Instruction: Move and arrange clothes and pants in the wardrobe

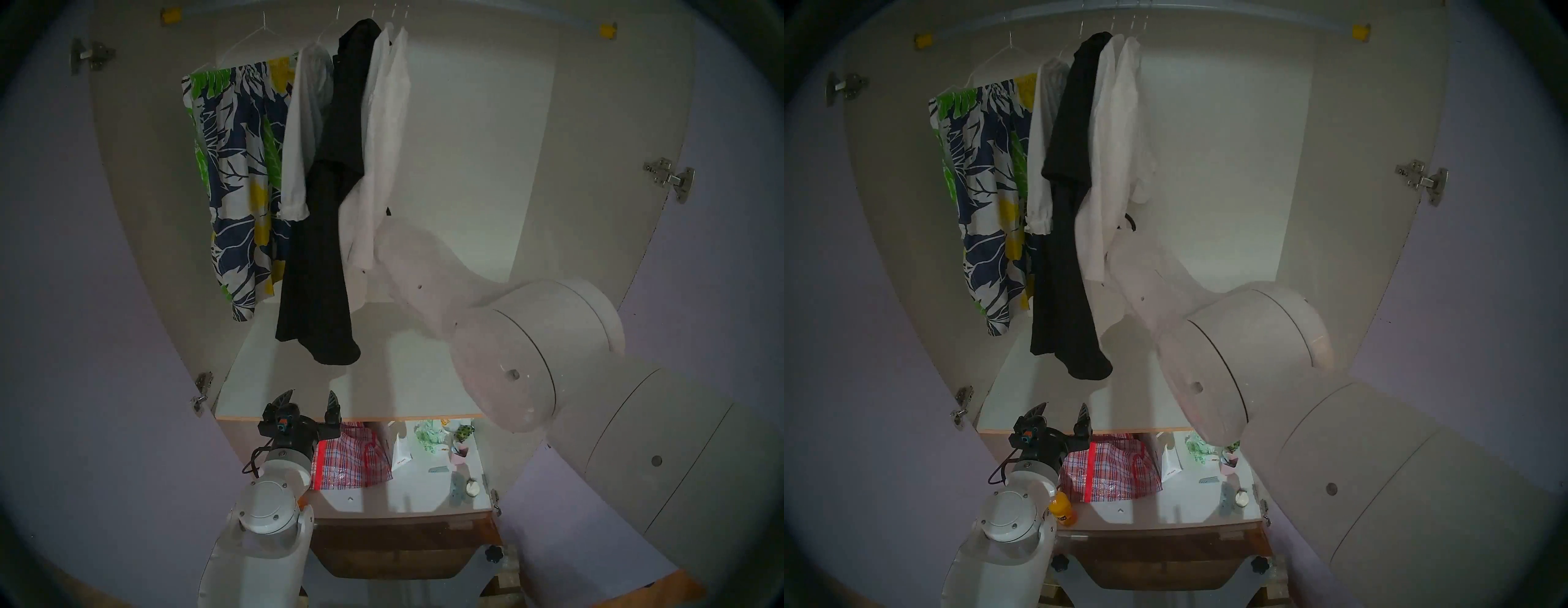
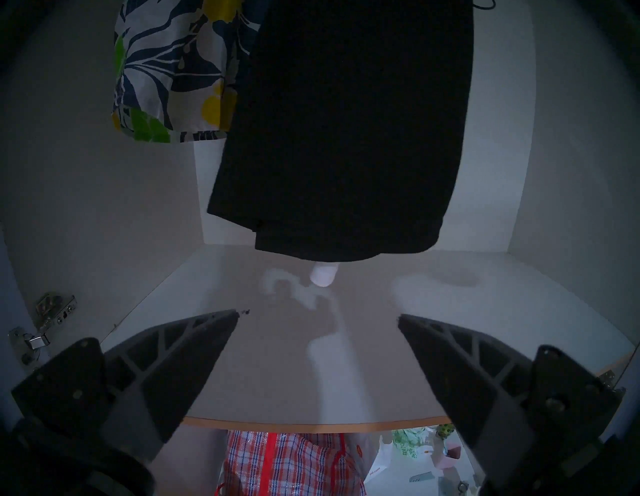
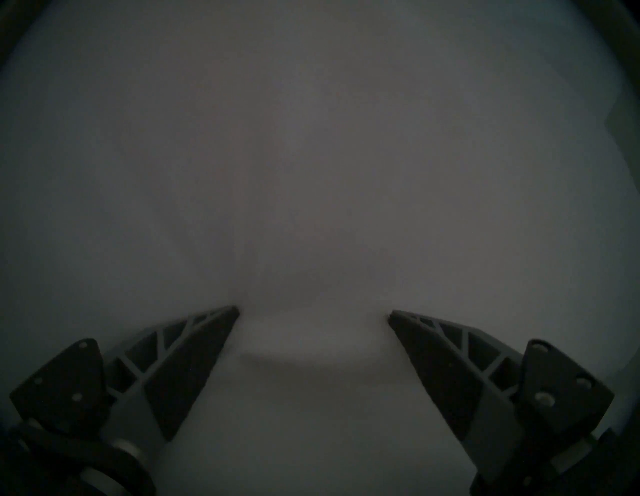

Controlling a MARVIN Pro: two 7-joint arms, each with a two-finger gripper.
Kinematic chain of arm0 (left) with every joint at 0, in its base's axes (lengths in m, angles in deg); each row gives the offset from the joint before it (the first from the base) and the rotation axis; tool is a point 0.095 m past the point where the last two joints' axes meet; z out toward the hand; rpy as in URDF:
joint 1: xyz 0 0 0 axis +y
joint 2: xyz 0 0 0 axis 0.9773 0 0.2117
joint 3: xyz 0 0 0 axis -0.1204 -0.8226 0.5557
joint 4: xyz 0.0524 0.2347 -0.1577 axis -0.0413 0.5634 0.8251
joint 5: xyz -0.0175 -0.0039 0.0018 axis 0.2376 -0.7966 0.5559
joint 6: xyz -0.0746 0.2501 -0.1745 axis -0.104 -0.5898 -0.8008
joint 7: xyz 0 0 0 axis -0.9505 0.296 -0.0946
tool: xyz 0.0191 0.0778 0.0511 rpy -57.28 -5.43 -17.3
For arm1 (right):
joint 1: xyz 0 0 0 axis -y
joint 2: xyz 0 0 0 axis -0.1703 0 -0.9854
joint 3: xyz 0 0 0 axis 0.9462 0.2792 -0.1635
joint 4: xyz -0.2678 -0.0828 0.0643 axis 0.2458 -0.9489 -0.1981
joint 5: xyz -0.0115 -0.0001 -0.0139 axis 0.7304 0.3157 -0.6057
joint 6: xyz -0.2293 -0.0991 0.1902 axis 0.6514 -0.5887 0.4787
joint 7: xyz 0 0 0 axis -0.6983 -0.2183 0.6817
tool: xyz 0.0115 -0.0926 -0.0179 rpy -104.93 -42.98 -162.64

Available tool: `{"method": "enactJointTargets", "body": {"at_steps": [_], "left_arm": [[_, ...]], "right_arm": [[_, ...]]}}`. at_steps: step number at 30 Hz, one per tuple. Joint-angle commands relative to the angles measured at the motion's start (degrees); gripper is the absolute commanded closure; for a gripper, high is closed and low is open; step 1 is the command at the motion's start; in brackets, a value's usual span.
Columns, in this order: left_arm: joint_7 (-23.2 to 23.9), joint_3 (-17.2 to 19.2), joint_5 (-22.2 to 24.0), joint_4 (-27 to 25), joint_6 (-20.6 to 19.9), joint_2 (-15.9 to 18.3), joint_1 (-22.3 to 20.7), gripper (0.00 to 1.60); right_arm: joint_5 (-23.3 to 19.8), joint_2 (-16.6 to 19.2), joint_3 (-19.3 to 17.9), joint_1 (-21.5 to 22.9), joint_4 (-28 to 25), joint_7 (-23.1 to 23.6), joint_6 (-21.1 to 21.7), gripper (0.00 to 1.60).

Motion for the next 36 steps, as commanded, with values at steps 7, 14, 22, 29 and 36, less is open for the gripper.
{"method": "enactJointTargets", "body": {"at_steps": [7,14,22,29,36], "left_arm": [[0.07,-0.16,0.01,-1.18,0.41,-0.01,-0.75,0.0],[0.03,-0.18,0.01,-1.22,0.46,0.0,-0.8,0.0],[0.11,-0.23,0.05,-1.65,0.51,0.07,-0.62,0.0],[0.26,-0.26,0.17,-2.2,0.43,0.2,-0.3,0.0],[0.32,-0.28,0.26,-2.4,0.34,0.29,-0.19,0.0]], "right_arm": [[-0.15,-2.14,1.24,0.21,-2.07,0.9,2.52,0.0],[0.82,-2.14,3.04,0.79,-2.52,0.76,1.64,0.0],[2.9,-1.57,5.23,2.66,-1.37,-0.46,-3.87,0.0],[4.65,3.04,8.24,1.29,-0.18,1.6,-11.5,0.0],[4.38,9.38,8.45,2.0,-1.4,11.3,-3.28,0.0]]}}
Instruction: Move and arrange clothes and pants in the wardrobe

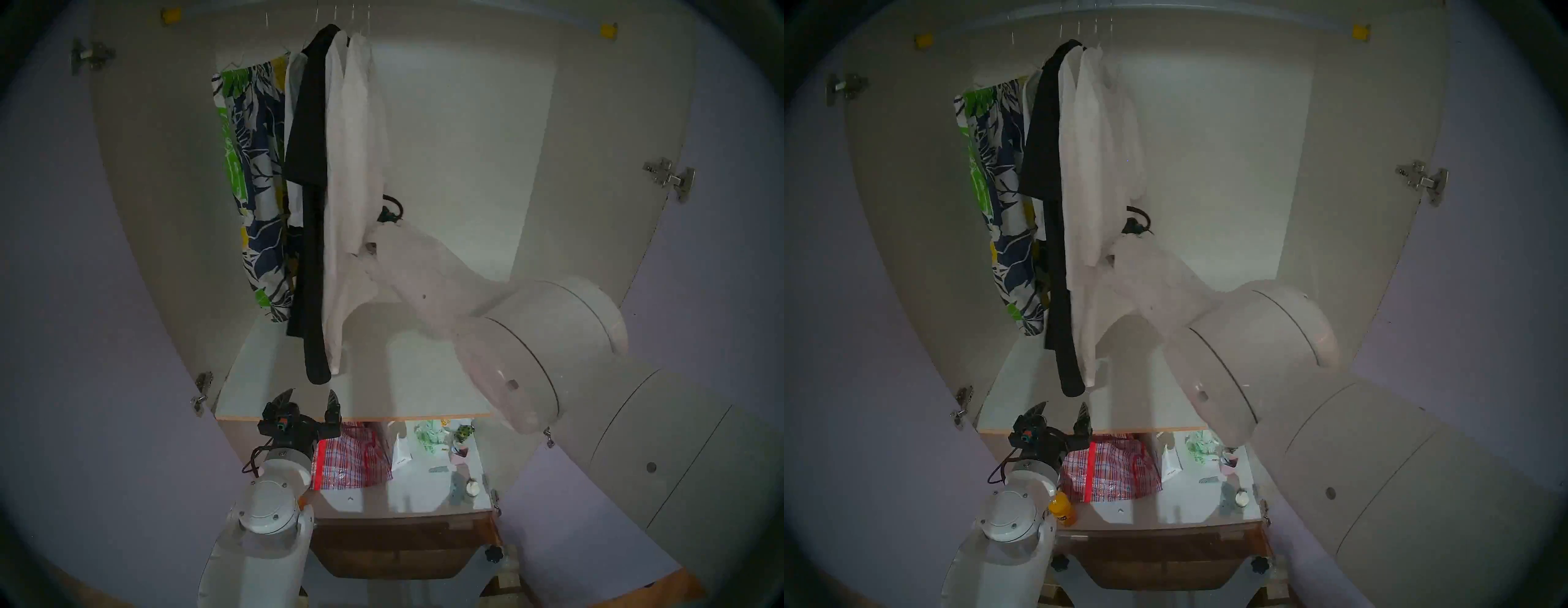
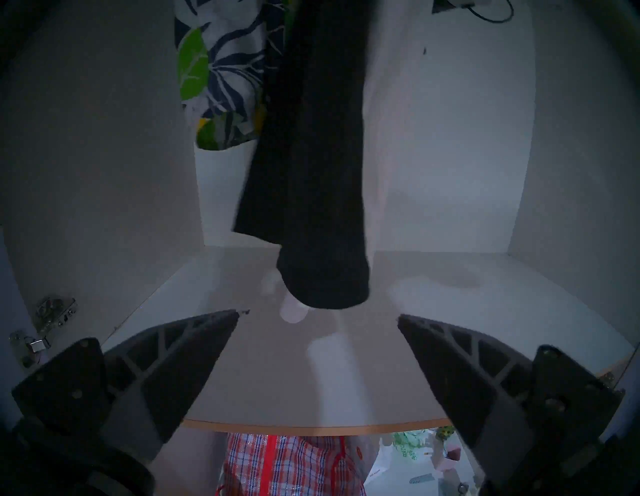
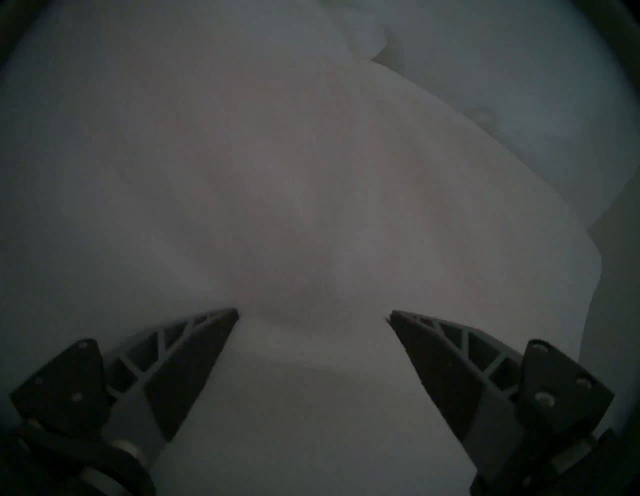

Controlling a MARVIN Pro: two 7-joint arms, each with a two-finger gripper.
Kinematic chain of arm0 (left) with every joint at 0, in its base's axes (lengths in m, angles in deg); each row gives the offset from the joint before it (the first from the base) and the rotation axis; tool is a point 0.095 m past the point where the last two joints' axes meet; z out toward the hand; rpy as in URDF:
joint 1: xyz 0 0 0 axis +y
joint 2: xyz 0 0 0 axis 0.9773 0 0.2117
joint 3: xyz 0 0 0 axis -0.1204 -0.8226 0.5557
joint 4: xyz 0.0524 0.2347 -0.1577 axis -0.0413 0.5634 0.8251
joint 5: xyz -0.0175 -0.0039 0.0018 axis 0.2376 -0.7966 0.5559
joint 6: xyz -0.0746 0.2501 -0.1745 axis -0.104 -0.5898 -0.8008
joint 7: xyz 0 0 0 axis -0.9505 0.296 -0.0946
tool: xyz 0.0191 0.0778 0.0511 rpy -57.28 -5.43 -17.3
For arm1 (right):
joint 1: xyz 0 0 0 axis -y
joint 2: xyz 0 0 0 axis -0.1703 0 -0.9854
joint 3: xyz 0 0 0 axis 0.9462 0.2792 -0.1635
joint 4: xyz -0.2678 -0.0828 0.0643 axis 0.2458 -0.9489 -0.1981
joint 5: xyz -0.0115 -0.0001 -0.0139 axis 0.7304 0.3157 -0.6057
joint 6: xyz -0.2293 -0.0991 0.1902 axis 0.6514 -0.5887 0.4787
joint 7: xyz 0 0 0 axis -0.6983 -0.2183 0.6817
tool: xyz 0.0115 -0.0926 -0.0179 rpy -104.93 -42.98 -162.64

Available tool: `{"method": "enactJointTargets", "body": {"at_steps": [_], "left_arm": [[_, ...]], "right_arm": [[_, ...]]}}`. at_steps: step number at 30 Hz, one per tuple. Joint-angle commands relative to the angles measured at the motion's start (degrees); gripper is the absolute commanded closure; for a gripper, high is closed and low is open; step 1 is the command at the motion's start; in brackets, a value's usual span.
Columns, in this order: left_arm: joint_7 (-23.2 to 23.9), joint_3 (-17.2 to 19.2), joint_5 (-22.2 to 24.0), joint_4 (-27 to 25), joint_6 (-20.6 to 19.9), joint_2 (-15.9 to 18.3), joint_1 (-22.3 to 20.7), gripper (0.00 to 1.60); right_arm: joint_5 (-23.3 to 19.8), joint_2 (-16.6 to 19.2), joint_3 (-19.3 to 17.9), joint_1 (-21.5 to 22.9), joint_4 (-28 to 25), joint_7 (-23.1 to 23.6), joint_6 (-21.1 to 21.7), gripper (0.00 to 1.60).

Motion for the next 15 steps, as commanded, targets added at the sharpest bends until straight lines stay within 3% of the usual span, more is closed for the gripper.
{"method": "enactJointTargets", "body": {"at_steps": [1,9,15], "left_arm": [[0.41,-0.12,0.24,-1.81,0.32,0.1,-0.36,0.0],[0.36,-0.14,0.23,-1.75,0.34,0.11,-0.4,0.0],[0.33,-0.16,0.24,-1.74,0.35,0.14,-0.4,0.0]], "right_arm": [[1.61,2.1,1.67,2.07,-2.24,4.59,3.97,0.0],[2.96,6.74,5.63,0.74,-4.67,14.68,0.29,0.0],[2.66,8.68,4.83,0.76,-5.24,14.97,-0.76,0.0]]}}
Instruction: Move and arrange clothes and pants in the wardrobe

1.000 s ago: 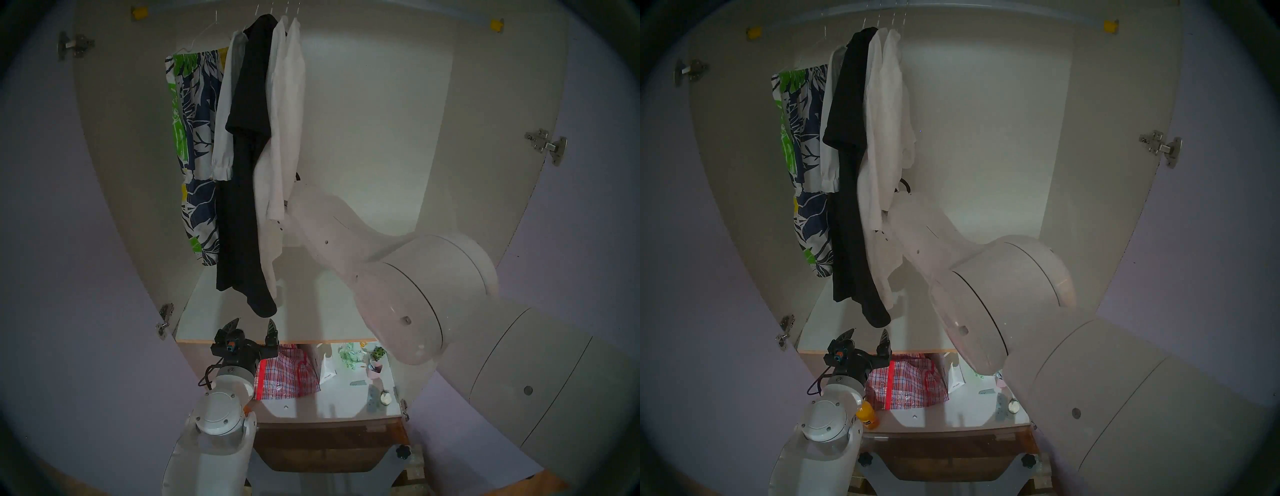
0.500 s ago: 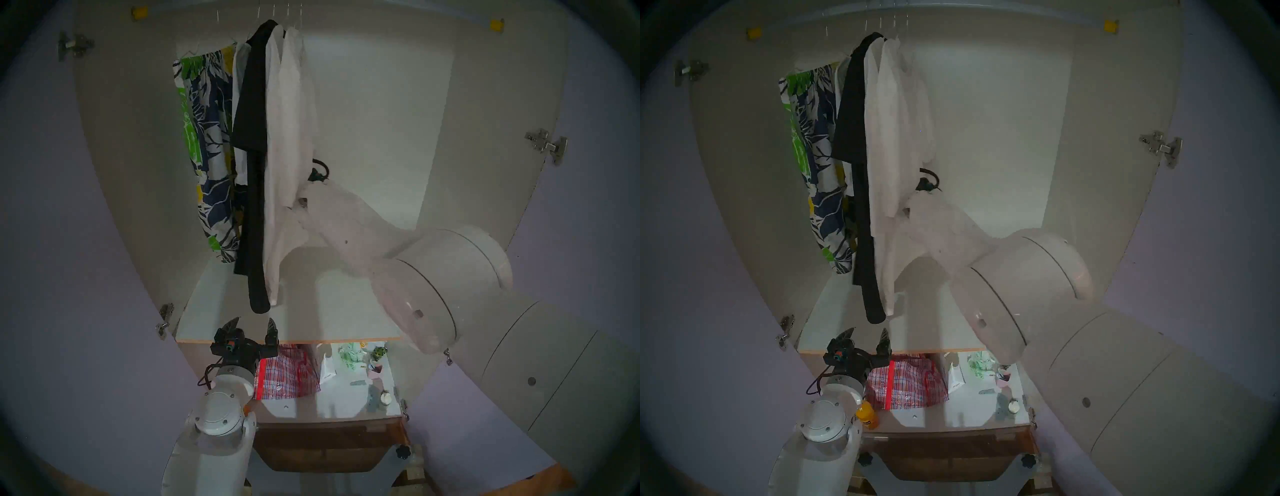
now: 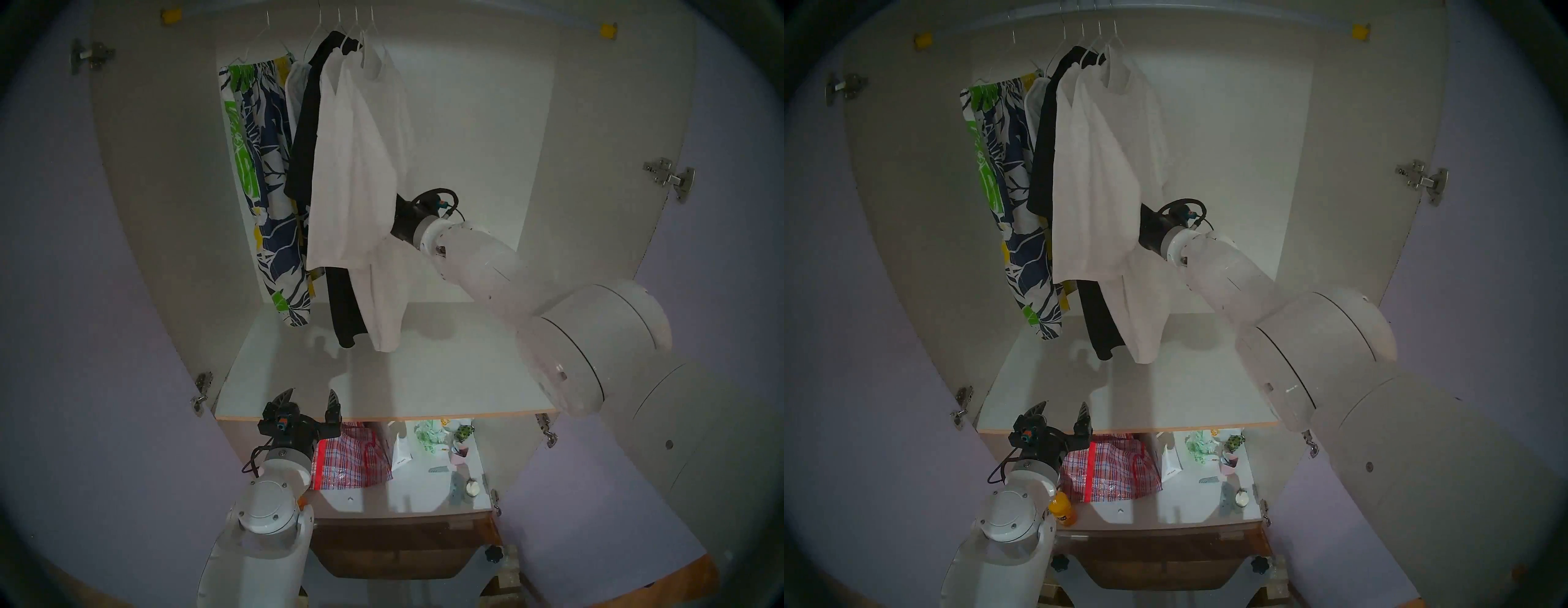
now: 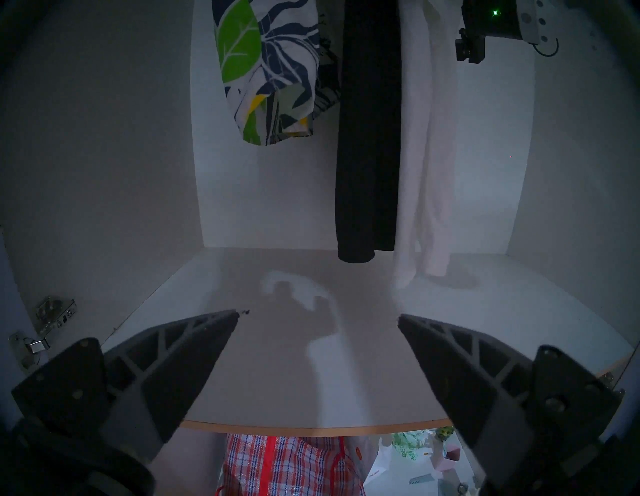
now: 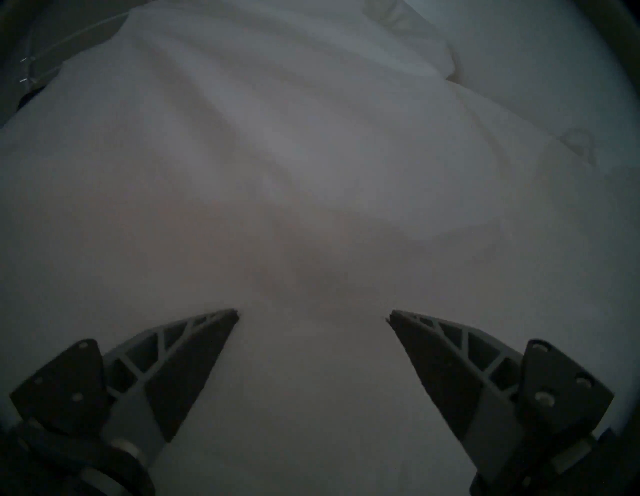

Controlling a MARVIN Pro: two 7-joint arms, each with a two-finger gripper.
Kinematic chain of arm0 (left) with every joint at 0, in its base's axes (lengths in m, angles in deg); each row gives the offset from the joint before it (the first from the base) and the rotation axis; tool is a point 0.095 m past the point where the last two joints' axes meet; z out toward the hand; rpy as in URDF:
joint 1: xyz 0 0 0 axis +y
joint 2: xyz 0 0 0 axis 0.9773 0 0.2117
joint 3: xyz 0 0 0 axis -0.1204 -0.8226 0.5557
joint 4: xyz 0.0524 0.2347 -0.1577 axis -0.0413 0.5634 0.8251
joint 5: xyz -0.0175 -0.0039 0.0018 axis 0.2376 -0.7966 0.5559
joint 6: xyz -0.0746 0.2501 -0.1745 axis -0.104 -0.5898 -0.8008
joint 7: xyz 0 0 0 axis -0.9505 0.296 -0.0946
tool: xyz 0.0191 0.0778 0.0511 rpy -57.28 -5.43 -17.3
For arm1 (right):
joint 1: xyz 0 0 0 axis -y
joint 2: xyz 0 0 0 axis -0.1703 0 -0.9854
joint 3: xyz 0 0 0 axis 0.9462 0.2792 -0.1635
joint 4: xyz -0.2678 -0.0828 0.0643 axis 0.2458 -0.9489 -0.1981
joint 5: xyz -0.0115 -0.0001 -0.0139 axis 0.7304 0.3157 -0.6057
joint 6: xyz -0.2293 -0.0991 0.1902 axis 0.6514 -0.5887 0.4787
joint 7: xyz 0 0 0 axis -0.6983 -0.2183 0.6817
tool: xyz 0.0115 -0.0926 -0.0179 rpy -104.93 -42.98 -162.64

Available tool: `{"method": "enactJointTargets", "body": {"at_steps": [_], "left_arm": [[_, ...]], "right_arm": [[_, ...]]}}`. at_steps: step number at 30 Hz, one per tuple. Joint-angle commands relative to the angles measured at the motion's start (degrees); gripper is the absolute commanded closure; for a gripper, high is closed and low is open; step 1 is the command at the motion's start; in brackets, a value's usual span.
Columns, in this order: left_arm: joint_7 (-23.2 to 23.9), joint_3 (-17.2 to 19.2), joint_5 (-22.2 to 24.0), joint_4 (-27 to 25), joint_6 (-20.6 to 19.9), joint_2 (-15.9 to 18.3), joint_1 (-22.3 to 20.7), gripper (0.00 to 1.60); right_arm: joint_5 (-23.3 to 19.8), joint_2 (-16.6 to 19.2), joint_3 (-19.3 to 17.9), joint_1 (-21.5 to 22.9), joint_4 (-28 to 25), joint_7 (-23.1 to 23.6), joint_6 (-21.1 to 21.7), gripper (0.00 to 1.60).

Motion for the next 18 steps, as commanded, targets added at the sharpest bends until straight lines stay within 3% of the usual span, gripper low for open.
{"method": "enactJointTargets", "body": {"at_steps": [1,10,18], "left_arm": [[0.33,-0.09,0.18,-1.68,0.35,0.08,-0.43,0.0],[0.25,-0.12,0.17,-1.58,0.37,0.1,-0.48,0.0],[0.21,-0.14,0.16,-1.53,0.38,0.1,-0.51,0.0]], "right_arm": [[0.26,0.64,-0.26,1.16,-3.0,-0.5,-2.7,0.0],[1.08,4.61,-0.59,-3.09,-7.25,-3.24,-8.96,0.0],[1.42,8.5,-1.34,-7.74,-12.34,-3.68,-10.59,0.0]]}}
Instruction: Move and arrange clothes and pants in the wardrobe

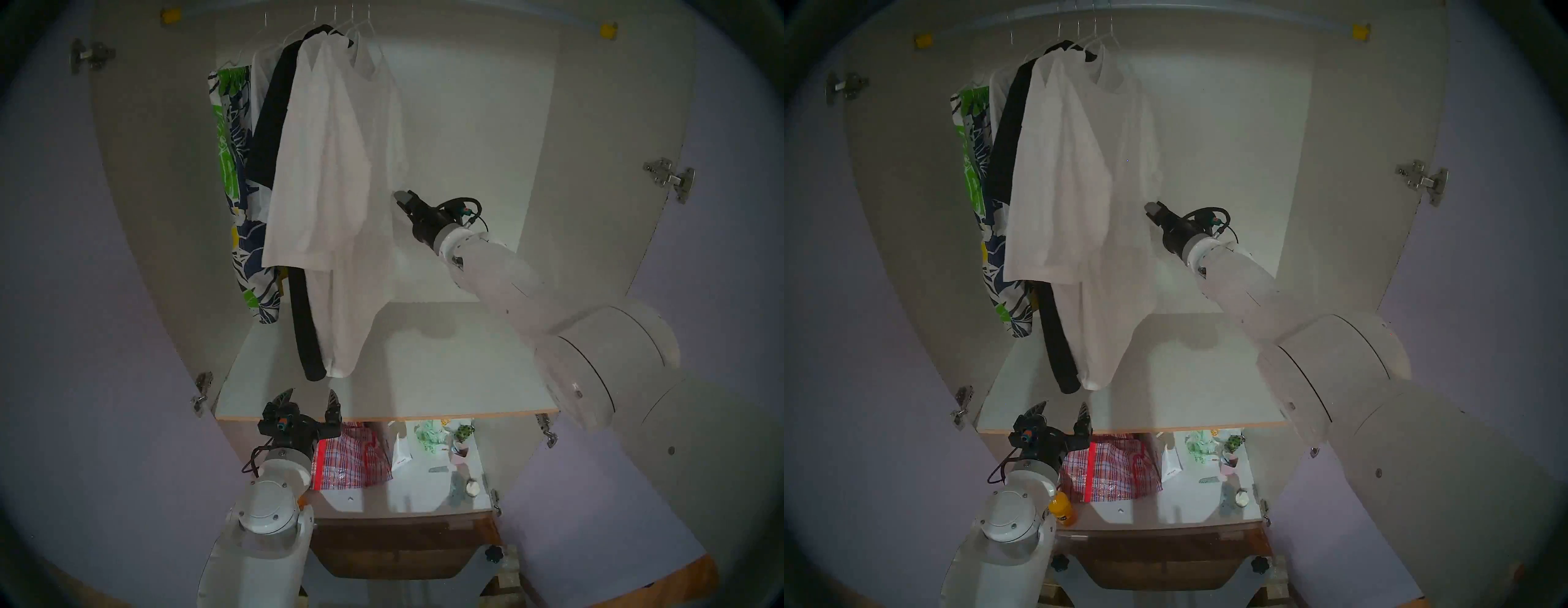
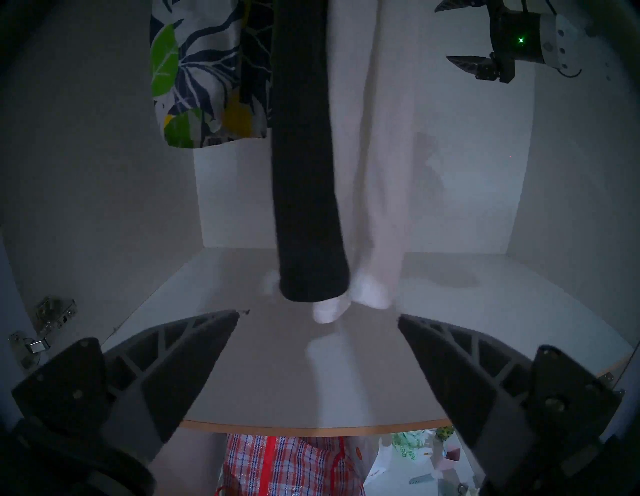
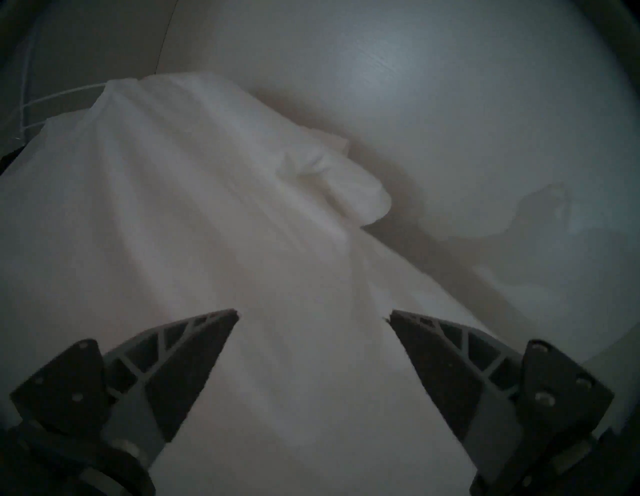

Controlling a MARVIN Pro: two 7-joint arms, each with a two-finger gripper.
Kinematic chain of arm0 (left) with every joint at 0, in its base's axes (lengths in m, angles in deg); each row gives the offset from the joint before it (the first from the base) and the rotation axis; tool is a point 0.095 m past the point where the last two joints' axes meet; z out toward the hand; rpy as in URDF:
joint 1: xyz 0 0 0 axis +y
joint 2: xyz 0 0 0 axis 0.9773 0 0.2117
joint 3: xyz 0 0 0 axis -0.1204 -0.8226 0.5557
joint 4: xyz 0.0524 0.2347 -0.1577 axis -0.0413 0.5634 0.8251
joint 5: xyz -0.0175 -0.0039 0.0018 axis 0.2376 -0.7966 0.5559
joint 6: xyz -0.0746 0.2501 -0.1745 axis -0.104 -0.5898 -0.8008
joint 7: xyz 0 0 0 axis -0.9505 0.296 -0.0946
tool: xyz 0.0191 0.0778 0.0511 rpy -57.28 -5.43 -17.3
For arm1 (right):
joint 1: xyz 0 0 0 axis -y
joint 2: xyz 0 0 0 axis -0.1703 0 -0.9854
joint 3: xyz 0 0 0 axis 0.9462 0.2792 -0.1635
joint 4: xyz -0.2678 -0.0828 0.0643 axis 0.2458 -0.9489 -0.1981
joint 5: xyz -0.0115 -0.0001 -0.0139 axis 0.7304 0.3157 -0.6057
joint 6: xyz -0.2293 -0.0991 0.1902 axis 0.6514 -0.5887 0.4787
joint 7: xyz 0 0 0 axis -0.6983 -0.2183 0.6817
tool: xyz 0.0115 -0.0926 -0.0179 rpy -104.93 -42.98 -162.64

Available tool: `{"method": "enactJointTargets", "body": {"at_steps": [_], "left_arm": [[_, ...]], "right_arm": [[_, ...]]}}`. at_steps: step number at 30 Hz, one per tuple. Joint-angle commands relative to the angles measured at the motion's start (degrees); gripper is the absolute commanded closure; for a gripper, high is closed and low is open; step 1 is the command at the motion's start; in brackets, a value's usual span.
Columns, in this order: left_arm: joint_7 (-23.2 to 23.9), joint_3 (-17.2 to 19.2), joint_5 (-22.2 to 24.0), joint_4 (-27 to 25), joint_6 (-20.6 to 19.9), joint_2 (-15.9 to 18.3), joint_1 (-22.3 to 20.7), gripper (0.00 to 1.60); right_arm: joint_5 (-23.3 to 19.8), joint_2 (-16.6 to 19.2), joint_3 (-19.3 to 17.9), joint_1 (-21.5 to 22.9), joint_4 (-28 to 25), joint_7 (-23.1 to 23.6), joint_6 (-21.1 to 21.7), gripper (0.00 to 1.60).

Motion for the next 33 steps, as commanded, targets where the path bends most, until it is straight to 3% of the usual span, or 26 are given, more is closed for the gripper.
{"method": "enactJointTargets", "body": {"at_steps": [1,6,9,13,14,16,21,25,30,33], "left_arm": [[0.25,-0.07,0.12,-1.55,0.38,0.05,-0.51,0.0],[0.21,-0.08,0.11,-1.48,0.39,0.05,-0.54,0.0],[0.24,-0.09,0.14,-1.57,0.38,0.07,-0.5,0.0],[0.28,-0.09,0.2,-1.68,0.36,0.11,-0.44,0.0],[0.29,-0.09,0.22,-1.7,0.35,0.12,-0.43,0.0],[0.29,-0.1,0.23,-1.72,0.34,0.14,-0.42,0.0],[0.32,-0.12,0.31,-1.81,0.3,0.2,-0.37,0.0],[0.36,-0.13,0.39,-1.91,0.24,0.26,-0.33,0.0],[0.35,-0.15,0.46,-1.95,0.21,0.31,-0.31,0.0],[0.28,-0.19,0.49,-1.89,0.25,0.36,-0.34,0.0]], "right_arm": [[0.03,2.8,-0.72,-1.4,-6.16,0.77,-2.88,0.0],[0.77,5.46,-0.87,-4.11,-12.5,0.41,-4.74,0.0],[1.13,7.29,-1.1,-7.02,-18.25,-2.31,-4.77,0.0],[2.41,10.2,-1.05,-12.53,-26.67,-9.0,-5.44,0.0],[2.95,11.68,-0.98,-14.93,-31.39,-12.89,-6.01,0.0],[3.31,11.92,-0.92,-15.31,-31.55,-14.19,-6.45,0.0],[5.83,16.78,-0.34,-21.66,-43.68,-26.9,-7.73,0.0],[6.58,20.03,0.34,-25.54,-49.86,-32.48,-6.25,0.0],[5.05,22.62,0.29,-27.89,-52.11,-34.01,-4.55,0.0],[4.58,24.96,0.06,-29.49,-52.04,-30.02,-3.65,0.0]]}}
